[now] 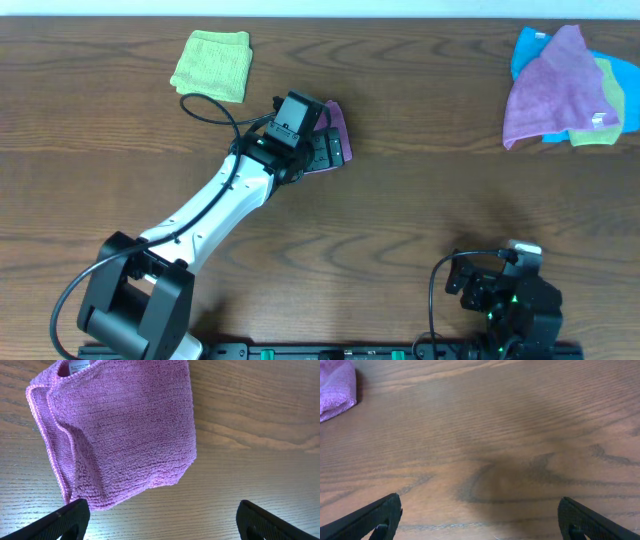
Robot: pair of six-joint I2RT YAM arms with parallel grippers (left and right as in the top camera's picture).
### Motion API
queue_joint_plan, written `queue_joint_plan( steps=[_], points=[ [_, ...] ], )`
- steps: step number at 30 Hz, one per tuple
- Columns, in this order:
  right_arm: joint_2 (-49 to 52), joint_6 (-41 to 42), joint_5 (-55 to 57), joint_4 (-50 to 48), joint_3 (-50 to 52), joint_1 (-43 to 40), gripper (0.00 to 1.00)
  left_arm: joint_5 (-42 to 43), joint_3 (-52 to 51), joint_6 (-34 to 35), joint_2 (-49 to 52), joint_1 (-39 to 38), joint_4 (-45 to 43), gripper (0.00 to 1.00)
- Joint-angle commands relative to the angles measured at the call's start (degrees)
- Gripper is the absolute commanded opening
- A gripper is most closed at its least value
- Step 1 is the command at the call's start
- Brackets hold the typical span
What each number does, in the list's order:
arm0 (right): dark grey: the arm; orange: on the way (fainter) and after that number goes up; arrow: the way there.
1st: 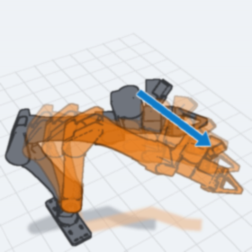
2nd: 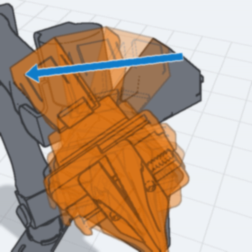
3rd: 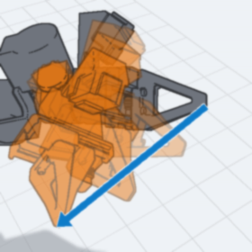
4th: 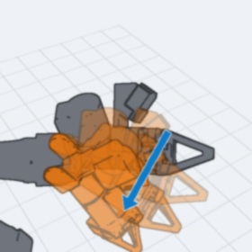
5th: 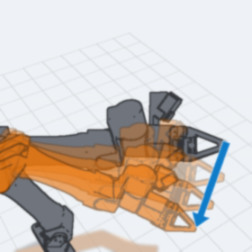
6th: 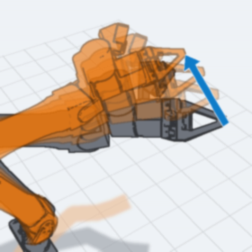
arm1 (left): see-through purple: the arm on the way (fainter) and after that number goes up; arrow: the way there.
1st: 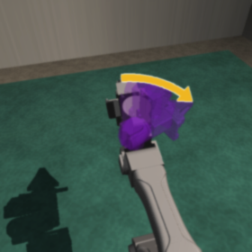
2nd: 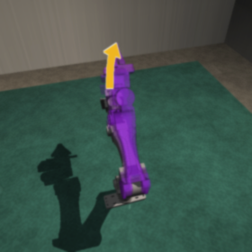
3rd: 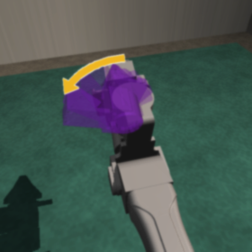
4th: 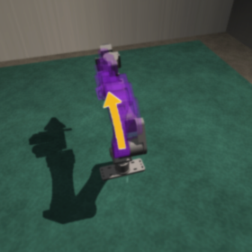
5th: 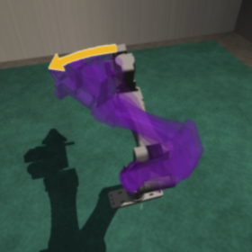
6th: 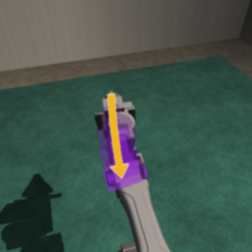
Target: Fold the cloth
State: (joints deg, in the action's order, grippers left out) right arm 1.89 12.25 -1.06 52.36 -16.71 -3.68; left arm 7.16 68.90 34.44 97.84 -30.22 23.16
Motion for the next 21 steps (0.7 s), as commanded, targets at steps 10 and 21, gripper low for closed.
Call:
queue_joint_plan(
  steps=[10, 21],
  points=[
    [-0.8, 0.8, 0.6, 0.2, 0.8, -0.3, 0.99, -0.1, -0.1, -1.0, 0.4, 0.1, 0.2, 0.95],
    [-0.8, 0.8, 0.6, 0.2, 0.8, -0.3, 0.99, -3.4, -0.1, 2.9, 0.3, 2.4, 0.8, 0.95]
  ],
)
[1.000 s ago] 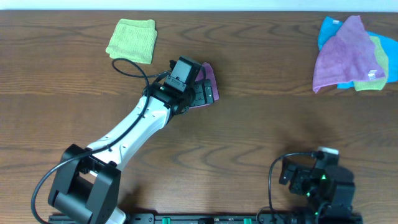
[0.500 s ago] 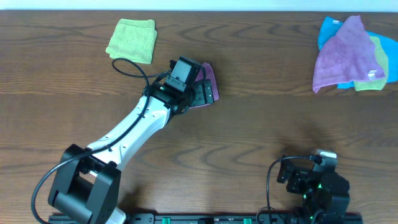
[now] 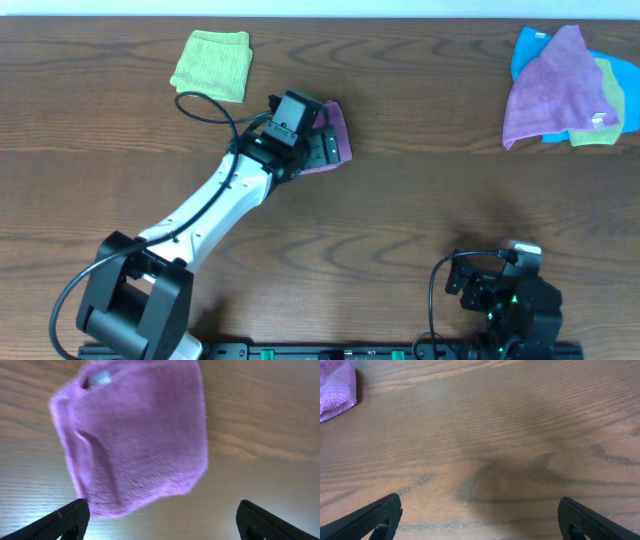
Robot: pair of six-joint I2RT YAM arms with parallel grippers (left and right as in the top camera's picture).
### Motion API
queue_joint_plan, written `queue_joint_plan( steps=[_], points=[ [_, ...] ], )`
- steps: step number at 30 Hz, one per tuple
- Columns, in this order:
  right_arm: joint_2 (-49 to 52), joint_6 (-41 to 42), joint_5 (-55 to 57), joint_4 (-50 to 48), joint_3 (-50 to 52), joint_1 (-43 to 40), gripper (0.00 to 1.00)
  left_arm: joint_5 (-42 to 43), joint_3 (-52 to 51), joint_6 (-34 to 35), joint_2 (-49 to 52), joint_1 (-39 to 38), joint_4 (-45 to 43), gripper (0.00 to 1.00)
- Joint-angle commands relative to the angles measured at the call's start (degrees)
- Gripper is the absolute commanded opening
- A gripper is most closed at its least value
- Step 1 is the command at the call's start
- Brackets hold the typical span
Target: Fold the cloth
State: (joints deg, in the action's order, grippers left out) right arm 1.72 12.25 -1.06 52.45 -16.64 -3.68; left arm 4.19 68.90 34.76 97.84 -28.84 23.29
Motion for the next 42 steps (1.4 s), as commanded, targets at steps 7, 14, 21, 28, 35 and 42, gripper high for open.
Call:
queue_joint_plan(
  steps=[7, 14, 21, 28, 35, 42],
  points=[
    [-0.6, 0.8, 0.6, 0.1, 0.7, -0.3, 0.99, -13.7, -0.6, 46.4, -0.9, -4.3, 4.5, 0.95],
    [-0.6, 0.8, 0.6, 0.1, 0.7, -0.3, 0.99, -39.6, -10.3, 84.7, -0.9, -21.4, -3.7, 0.95],
    [-0.6, 0.8, 0.6, 0.1, 0.7, -0.3, 0.99, -46.1, -21.0, 84.6, 2.3, -23.2, -24.2, 0.95],
    [-0.6, 0.8, 0.6, 0.1, 0.7, -0.3, 0.99, -40.3, -21.0, 84.6, 5.2, -20.2, -24.2, 0.95],
    [-0.6, 0.8, 0.6, 0.1, 0.7, -0.3, 0.99, -37.2, -21.0, 84.6, 9.3, -17.9, -28.0, 0.95],
    [-0.6, 0.8, 0.6, 0.1, 0.7, -0.3, 0.99, -35.5, -20.2, 84.6, 14.0, -15.1, -33.4, 0.96]
  ],
)
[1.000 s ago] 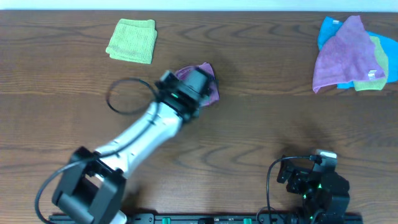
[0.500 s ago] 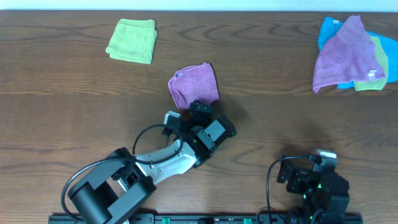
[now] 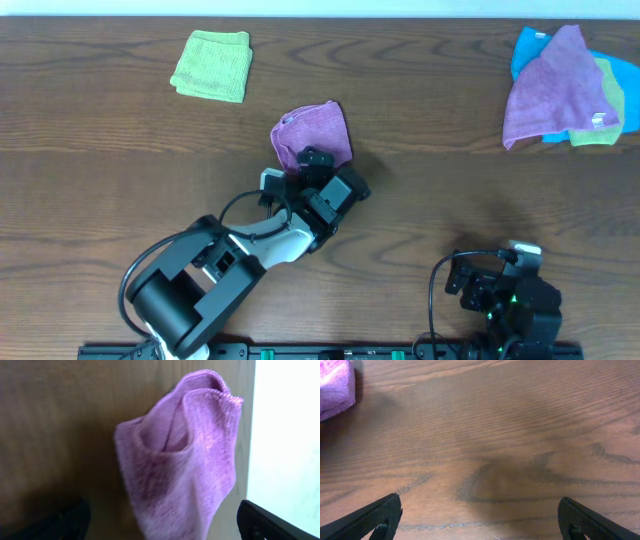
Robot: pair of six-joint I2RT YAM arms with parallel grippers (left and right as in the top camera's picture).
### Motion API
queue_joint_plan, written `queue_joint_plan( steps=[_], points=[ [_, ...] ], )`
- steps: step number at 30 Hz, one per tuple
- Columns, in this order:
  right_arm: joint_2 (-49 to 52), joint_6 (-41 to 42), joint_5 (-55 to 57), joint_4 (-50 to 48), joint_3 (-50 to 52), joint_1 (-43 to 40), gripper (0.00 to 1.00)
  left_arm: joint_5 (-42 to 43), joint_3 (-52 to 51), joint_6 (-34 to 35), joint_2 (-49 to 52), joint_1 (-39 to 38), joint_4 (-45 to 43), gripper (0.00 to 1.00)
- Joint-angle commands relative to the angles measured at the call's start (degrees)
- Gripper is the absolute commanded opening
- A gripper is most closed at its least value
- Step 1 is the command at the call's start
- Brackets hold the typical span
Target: Fold the cloth
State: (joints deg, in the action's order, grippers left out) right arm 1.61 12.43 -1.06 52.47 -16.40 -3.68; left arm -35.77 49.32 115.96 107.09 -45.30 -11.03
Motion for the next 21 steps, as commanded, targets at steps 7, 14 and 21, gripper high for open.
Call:
queue_joint_plan(
  steps=[7, 14, 21],
  points=[
    [-0.5, 0.7, 0.6, 0.0, 0.5, -0.3, 0.99, 5.6, 4.1, 3.4, 10.4, 3.8, 0.3, 0.99],
    [-0.5, 0.7, 0.6, 0.0, 0.5, -0.3, 0.99, 5.6, 5.6, 3.4, 13.0, 5.7, 0.3, 0.64],
    [-0.5, 0.7, 0.6, 0.0, 0.5, -0.3, 0.99, 5.6, 5.6, 3.4, 13.0, 5.8, -0.6, 0.06]
  ],
)
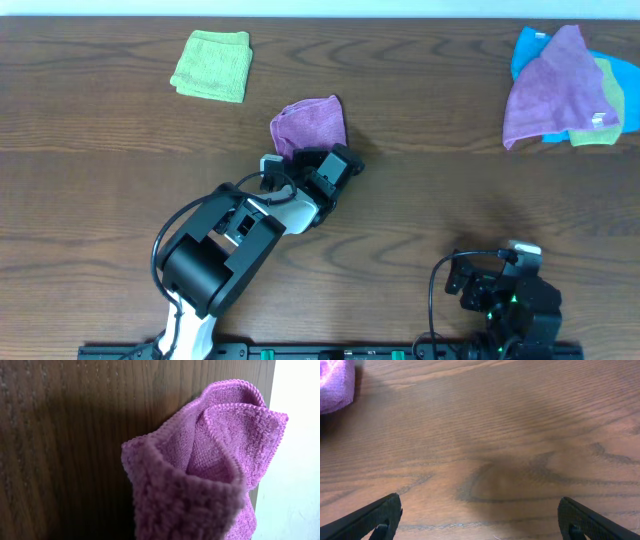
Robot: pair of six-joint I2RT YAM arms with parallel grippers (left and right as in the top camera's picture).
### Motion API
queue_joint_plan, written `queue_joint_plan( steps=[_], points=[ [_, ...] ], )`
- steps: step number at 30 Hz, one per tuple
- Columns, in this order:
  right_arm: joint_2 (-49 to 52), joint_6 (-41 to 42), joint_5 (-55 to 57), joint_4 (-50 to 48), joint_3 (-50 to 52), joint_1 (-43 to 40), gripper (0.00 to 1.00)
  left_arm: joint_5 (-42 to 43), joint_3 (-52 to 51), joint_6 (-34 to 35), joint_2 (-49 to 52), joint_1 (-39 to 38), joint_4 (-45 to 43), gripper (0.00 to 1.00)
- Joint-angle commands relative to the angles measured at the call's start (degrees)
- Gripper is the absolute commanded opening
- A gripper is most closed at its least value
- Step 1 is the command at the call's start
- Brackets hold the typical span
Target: Fold the cloth
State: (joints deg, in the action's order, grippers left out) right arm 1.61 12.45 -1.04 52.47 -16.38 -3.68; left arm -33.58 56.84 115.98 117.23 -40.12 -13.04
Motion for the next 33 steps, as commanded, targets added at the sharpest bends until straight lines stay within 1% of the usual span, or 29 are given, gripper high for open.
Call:
queue_joint_plan(
  steps=[1, 5, 7, 9, 12, 15, 20, 25, 30, 32, 33],
  points=[
    [-0.5, 0.6, 0.6, 0.0, 0.4, -0.3, 0.99, 3.4, -1.9, 3.4, 2.9, 0.6, 0.6, 0.06],
    [-0.5, 0.6, 0.6, 0.0, 0.4, -0.3, 0.99, 3.1, -1.9, 3.4, 2.0, 0.6, -3.6, 0.06],
    [-0.5, 0.6, 0.6, 0.0, 0.4, -0.3, 0.99, 2.4, -1.9, 3.4, 0.4, 0.6, -3.7, 0.06],
    [-0.5, 0.6, 0.6, 0.0, 0.4, -0.3, 0.99, 0.9, -1.9, 3.4, -2.4, 0.7, -2.4, 0.06],
    [-0.5, 0.6, 0.6, 0.0, 0.4, -0.3, 0.99, -1.4, -1.9, 3.4, -7.9, 0.9, 2.6, 0.06],
    [-0.5, 0.6, 0.6, 0.0, 0.4, -0.3, 0.99, -1.5, -1.9, 3.4, -13.3, 1.8, 6.8, 0.06],
    [-0.5, 0.6, 0.6, 0.0, 0.4, -0.3, 0.99, -0.9, -1.9, 3.4, -21.8, 4.2, 8.5, 0.06],
    [-0.5, 0.6, 0.6, 0.0, 0.4, -0.3, 0.99, -0.8, -1.9, 3.4, -27.3, 6.4, 8.4, 0.06],
    [-0.5, 0.6, 0.6, 0.0, 0.4, -0.3, 0.99, -0.3, -1.9, 3.4, -29.5, 10.8, 6.2, 0.06],
    [-0.5, 0.6, 0.6, 0.0, 0.4, -0.3, 0.99, 0.9, -1.9, 2.1, -29.5, 13.5, 4.7, 0.06],
    [-0.5, 0.6, 0.6, 0.0, 0.4, -0.3, 0.99, 1.9, -1.9, 0.0, -29.5, 15.3, 3.0, 0.06]
  ],
)
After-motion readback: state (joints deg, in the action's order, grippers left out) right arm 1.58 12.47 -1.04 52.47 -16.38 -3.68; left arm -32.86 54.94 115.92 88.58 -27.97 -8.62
